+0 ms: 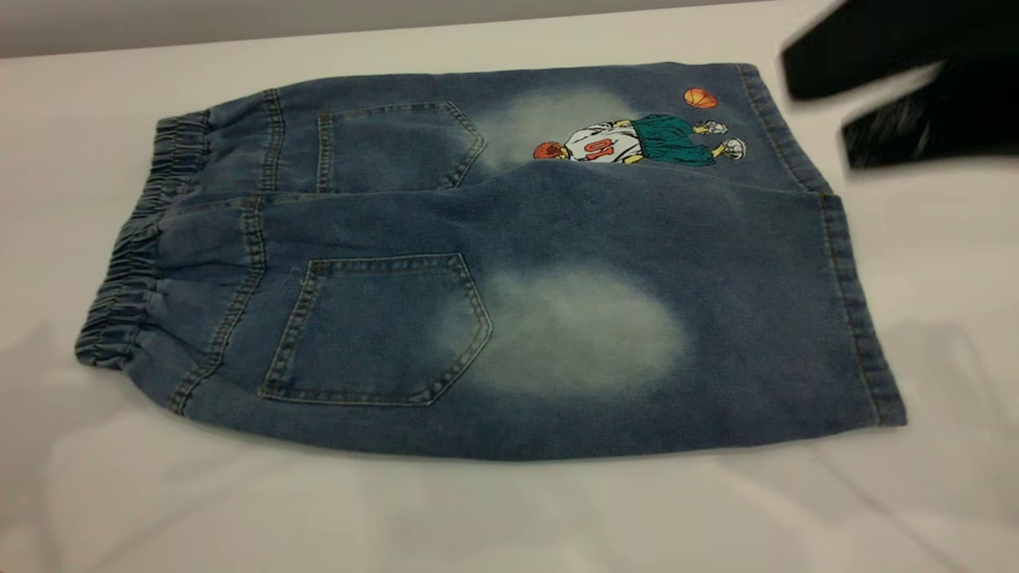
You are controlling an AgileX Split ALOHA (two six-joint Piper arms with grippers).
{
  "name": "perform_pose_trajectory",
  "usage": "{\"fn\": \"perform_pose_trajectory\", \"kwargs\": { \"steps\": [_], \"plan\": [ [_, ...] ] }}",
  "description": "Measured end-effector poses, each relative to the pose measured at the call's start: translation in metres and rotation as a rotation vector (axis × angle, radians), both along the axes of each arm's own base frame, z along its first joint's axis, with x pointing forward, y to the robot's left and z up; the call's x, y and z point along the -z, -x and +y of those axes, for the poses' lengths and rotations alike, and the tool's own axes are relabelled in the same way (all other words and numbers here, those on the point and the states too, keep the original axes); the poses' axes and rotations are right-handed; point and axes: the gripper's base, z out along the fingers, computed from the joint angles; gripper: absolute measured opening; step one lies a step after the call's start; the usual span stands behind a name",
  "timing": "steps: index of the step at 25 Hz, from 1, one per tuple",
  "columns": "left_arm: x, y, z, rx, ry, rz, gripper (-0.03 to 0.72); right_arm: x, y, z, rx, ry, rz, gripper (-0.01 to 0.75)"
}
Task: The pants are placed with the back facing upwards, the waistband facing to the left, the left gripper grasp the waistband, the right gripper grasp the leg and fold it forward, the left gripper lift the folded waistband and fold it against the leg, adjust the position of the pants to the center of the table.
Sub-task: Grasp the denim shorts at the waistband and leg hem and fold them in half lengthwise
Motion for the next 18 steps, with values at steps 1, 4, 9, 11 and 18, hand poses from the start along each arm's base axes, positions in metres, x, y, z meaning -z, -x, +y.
{"fn": "perform_pose_trajectory", "kwargs": {
  "steps": [1, 4, 9, 11, 18],
  "plan": [
    [0.0, 0.0, 0.0, 0.0, 0.0, 0.001, 0.517, 0.01, 0.001, 0.001, -0.002, -0.008, 0.038, 0.459],
    [0.0, 0.0, 0.0, 0.001, -0.001, 0.001, 0.517, 0.038, 0.009, 0.001, 0.006, -0.016, 0.132, 0.459],
    [0.0, 0.0, 0.0, 0.0, -0.001, -0.001, 0.517, 0.063, 0.013, -0.001, 0.053, -0.014, 0.167, 0.459],
    [0.0, 0.0, 0.0, -0.001, -0.001, -0.003, 0.517, 0.067, 0.01, -0.001, 0.084, -0.026, 0.161, 0.459],
    [0.0, 0.0, 0.0, 0.0, -0.003, -0.003, 0.517, 0.095, 0.006, -0.002, 0.11, -0.022, 0.222, 0.459]
  ]
}}
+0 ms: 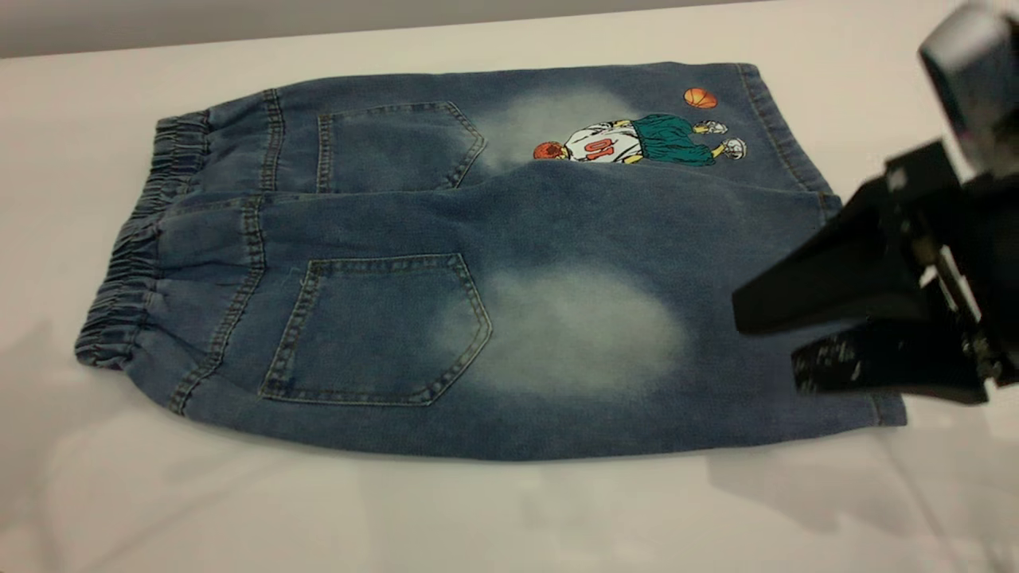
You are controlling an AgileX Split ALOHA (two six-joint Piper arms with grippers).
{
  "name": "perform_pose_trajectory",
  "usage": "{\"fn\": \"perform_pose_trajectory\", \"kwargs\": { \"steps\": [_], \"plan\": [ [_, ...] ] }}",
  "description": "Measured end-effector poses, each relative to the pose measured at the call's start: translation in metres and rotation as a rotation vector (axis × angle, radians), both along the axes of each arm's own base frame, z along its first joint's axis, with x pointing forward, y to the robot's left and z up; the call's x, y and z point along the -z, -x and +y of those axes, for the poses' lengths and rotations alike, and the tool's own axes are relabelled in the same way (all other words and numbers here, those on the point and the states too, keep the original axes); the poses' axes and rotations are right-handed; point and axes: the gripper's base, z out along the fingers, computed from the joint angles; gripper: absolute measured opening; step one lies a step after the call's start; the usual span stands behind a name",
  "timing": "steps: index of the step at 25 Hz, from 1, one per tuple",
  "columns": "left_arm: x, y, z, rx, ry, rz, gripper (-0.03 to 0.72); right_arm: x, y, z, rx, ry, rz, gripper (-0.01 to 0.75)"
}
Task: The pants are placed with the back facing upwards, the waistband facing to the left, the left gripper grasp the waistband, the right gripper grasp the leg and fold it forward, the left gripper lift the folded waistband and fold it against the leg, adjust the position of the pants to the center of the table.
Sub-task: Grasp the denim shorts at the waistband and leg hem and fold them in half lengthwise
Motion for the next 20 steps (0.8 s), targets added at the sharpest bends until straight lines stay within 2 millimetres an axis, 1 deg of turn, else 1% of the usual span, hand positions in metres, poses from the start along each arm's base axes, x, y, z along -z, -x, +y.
{"fn": "perform_pose_trajectory", "kwargs": {
  "steps": [5, 7, 10, 14, 16, 20],
  "plan": [
    [0.0, 0.0, 0.0, 0.002, -0.002, 0.0, 0.517, 0.023, -0.002, -0.015, 0.08, -0.028, 0.094, 0.459],
    [0.0, 0.0, 0.0, 0.002, -0.002, 0.0, 0.517, 0.025, -0.005, -0.025, 0.14, -0.081, 0.113, 0.459],
    [0.0, 0.0, 0.0, 0.002, -0.002, 0.0, 0.517, 0.027, -0.007, -0.044, 0.217, -0.102, 0.129, 0.459],
    [0.0, 0.0, 0.0, 0.001, -0.002, -0.002, 0.517, 0.039, 0.001, -0.064, 0.265, -0.066, 0.192, 0.459],
    [0.0, 0.0, 0.0, 0.001, -0.002, -0.002, 0.517, 0.045, 0.002, -0.069, 0.313, -0.058, 0.223, 0.459],
    [0.0, 0.0, 0.0, 0.0, -0.002, -0.003, 0.517, 0.056, 0.004, -0.069, 0.345, -0.054, 0.278, 0.459]
  ]
}}
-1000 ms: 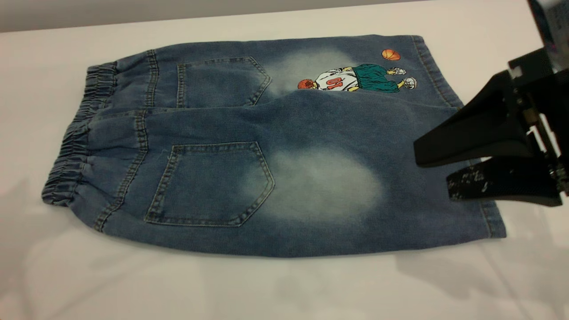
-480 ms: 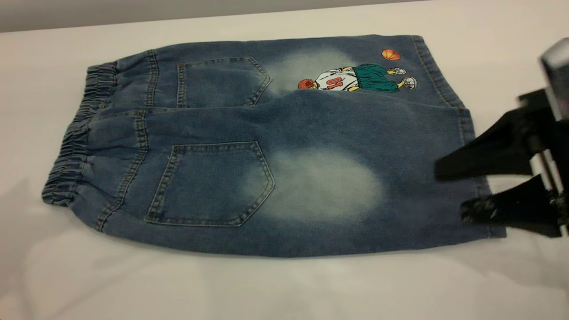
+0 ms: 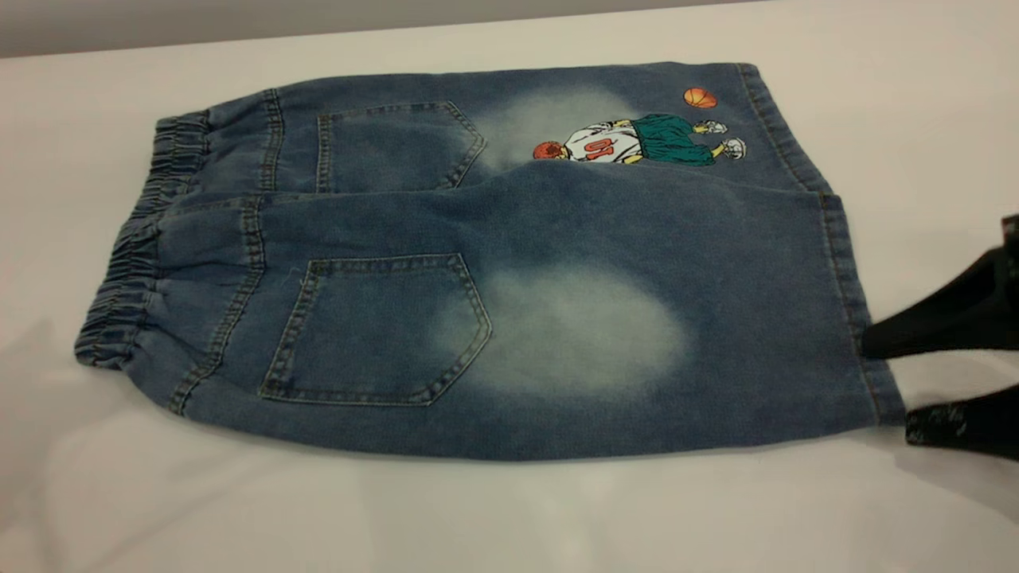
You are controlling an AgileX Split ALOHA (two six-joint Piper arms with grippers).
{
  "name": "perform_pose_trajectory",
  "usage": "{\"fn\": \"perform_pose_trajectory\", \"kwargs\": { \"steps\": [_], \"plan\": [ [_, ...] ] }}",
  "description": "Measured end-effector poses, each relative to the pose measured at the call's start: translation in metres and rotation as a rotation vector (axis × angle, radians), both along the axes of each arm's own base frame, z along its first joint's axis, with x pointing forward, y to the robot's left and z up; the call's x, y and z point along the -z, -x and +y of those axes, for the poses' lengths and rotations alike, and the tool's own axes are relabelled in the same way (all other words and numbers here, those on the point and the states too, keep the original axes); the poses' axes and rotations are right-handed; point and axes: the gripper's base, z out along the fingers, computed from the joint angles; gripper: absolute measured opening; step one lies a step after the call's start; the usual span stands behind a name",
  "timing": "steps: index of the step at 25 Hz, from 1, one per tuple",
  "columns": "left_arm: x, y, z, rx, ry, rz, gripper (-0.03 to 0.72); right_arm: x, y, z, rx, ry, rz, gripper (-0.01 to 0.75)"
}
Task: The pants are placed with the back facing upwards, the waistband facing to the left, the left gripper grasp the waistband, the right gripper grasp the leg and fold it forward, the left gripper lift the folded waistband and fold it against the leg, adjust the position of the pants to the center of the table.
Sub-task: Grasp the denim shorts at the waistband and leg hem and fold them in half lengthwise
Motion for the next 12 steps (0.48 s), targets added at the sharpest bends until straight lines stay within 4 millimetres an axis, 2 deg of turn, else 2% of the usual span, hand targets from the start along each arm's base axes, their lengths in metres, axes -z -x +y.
{"fn": "perform_pose_trajectory", "kwargs": {
  "steps": [12],
  "plan": [
    [0.0, 0.0, 0.0, 0.001, 0.001, 0.003, 0.517, 0.019, 0.008, 0.002, 0.022, -0.024, 0.101, 0.459]
  ]
}}
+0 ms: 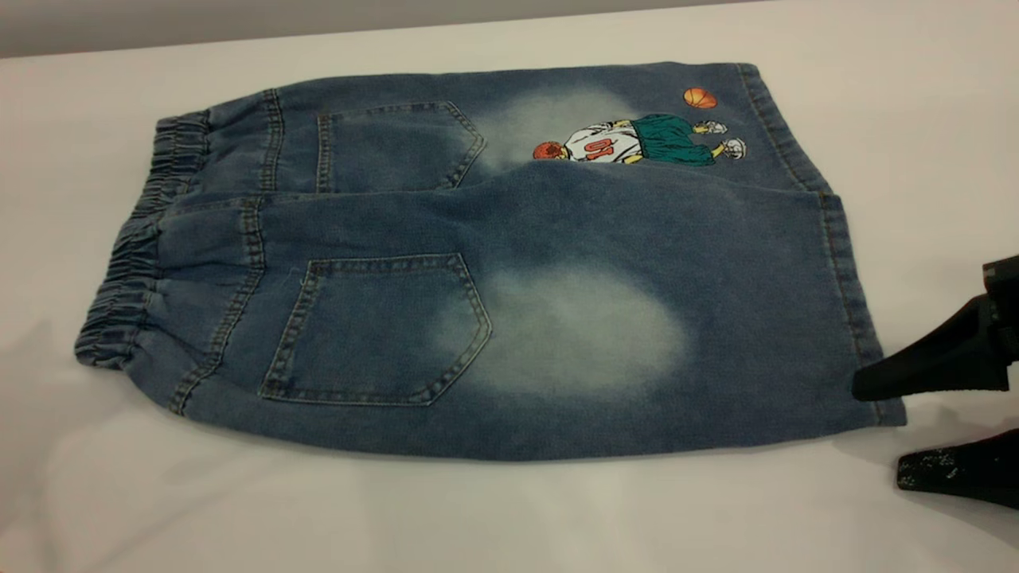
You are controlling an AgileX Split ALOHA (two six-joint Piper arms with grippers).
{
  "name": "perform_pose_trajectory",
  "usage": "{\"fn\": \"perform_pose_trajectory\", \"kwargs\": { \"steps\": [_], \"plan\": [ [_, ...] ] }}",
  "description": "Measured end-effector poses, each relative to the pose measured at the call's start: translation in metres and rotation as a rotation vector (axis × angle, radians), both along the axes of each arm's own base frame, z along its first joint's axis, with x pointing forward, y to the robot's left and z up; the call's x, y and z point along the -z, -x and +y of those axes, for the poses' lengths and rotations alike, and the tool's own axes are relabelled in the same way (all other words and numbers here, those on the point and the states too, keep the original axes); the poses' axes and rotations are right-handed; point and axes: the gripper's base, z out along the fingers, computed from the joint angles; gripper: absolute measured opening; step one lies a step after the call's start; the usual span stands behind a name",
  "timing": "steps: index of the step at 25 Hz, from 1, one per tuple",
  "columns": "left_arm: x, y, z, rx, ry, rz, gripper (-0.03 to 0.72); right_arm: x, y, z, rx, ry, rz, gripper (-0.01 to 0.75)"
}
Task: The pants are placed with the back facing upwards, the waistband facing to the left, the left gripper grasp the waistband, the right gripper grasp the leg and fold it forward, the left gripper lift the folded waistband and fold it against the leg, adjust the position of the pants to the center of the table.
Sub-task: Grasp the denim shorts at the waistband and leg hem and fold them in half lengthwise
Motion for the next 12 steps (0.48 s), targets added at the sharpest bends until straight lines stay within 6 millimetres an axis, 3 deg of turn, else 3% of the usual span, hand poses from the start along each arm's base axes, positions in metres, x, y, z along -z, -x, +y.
{"fn": "perform_pose_trajectory", "kwargs": {
  "steps": [12],
  "plan": [
    [0.0, 0.0, 0.0, 0.0, 0.0, 0.0, 0.517, 0.01, -0.016, -0.002, -0.002, -0.038, -0.036, 0.457]
  ]
}}
